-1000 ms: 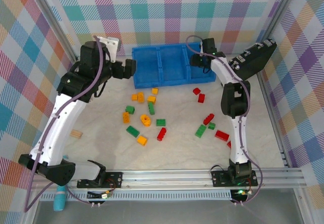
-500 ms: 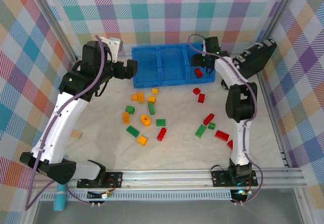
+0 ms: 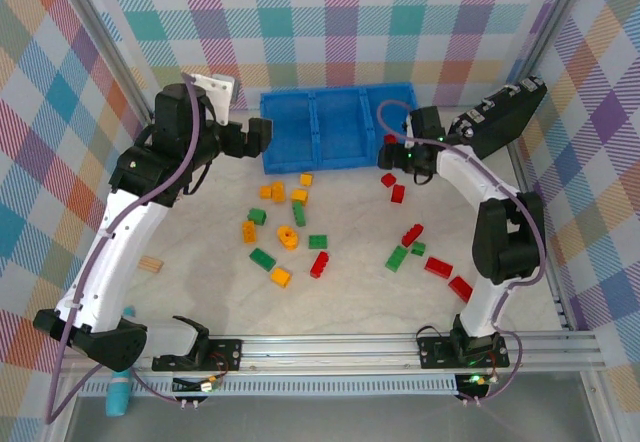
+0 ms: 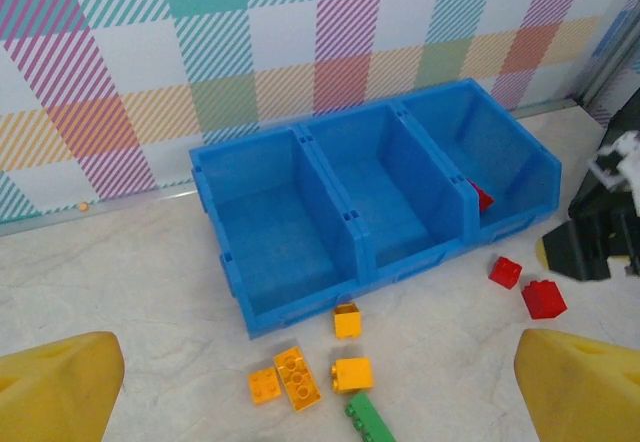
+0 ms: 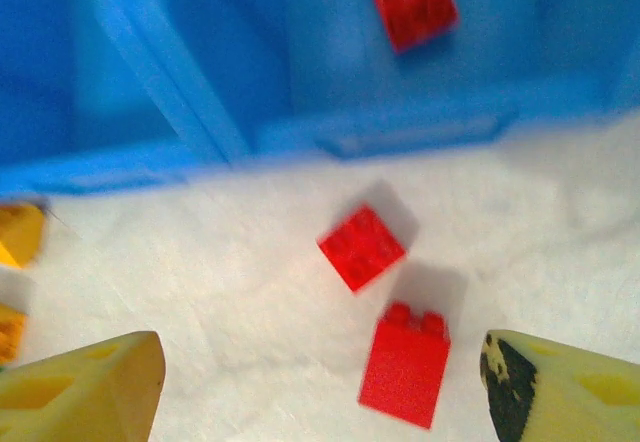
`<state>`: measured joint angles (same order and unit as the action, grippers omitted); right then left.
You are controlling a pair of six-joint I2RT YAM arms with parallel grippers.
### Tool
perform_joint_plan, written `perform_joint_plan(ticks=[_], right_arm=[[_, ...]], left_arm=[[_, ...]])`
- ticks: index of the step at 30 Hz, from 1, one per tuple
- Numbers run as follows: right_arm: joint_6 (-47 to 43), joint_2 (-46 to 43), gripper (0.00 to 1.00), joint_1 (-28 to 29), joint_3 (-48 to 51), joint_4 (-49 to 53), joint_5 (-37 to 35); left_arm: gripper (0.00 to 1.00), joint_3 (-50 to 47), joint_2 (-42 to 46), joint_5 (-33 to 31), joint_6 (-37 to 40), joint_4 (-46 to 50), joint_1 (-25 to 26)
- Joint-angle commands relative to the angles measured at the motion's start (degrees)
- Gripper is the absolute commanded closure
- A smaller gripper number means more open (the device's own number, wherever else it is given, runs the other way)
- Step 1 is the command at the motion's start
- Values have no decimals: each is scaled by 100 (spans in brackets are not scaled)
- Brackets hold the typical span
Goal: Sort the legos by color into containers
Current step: Pick up the lego from the middle-right of the table.
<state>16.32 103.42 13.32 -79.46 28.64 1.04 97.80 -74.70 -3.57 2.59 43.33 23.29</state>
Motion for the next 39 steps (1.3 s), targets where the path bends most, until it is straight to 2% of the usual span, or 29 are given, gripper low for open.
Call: perform_joint_plan(ticks=[1, 6, 14, 16, 22, 25, 30, 34, 39], right_arm=[[296, 16, 16, 13, 324, -225, 150], [309, 415, 18, 14, 318, -208, 204], [281, 1064, 26, 13, -91, 10, -77], [292, 1237, 31, 12, -227, 99, -104], [257, 1443, 54, 10, -332, 191, -253], [190, 1403, 61, 13, -319, 327, -336], [-24, 1041, 68, -14, -171, 588, -478], [-230, 491, 69, -65, -199, 809, -649], [-543, 169, 69, -119, -927, 975, -884]], left_arm=[[0, 380, -159, 228, 57, 15, 27], [0, 1238, -631, 168, -25, 578, 27], [0, 1936, -1058, -12, -34, 710, 27], [0, 2018, -1148, 40, -64, 703, 32], [0, 2082, -1301, 74, -66, 677, 35], [0, 2079, -1329, 44, -24, 674, 35], [0, 2016, -1371, 36, 22, 685, 31], [0, 1849, -1322, 59, 139, 638, 35], [0, 1683, -1219, 40, 233, 547, 35]])
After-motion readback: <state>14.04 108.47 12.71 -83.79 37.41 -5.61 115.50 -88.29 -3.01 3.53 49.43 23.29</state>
